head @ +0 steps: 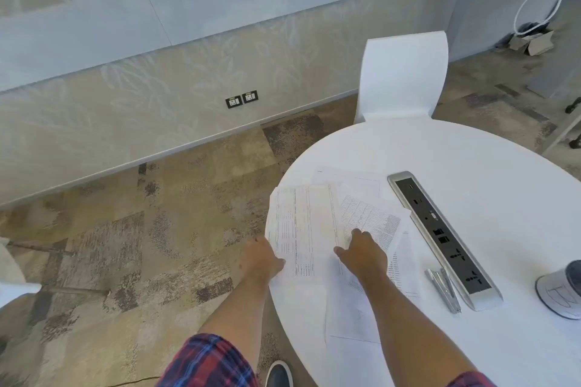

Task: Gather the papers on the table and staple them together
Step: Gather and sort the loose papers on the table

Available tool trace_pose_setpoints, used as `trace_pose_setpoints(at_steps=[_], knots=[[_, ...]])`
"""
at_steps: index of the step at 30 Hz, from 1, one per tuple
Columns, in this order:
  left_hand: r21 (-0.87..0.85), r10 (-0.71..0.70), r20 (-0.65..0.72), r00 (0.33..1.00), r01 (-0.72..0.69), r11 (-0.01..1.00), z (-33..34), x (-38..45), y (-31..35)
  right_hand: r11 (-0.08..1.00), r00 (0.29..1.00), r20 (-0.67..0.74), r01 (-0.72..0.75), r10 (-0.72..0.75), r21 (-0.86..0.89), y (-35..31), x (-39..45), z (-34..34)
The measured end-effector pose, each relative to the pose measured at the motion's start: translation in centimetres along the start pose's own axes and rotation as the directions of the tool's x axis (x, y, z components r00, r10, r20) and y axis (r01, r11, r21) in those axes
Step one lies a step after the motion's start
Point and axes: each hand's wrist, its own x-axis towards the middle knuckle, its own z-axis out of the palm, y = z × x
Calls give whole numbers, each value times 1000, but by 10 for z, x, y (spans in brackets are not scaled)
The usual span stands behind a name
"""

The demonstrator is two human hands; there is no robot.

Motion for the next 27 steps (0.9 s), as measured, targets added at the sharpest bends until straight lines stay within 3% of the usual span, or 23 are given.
trace_pose_setpoints(at_steps=[3,10,16,20,27], knots=[[41,-34,98,995,30,999,3,4,1,995,996,26,-85,84,55,-5,3,5],[-30,-22,107,994,25,999,14,8,5,988,988,7,-153,154,-3,-18,4,19],[-87,0,139,990,12,996,15,19,-2,975,976,10,-218,218,50,-23,5,30],[-182,-1,112,994,21,983,18,22,-7,976,979,8,-205,205,74,-26,9,36],[-138,-43,128,991,61,989,14,17,-5,988,991,20,-133,135,-77,-27,6,36]])
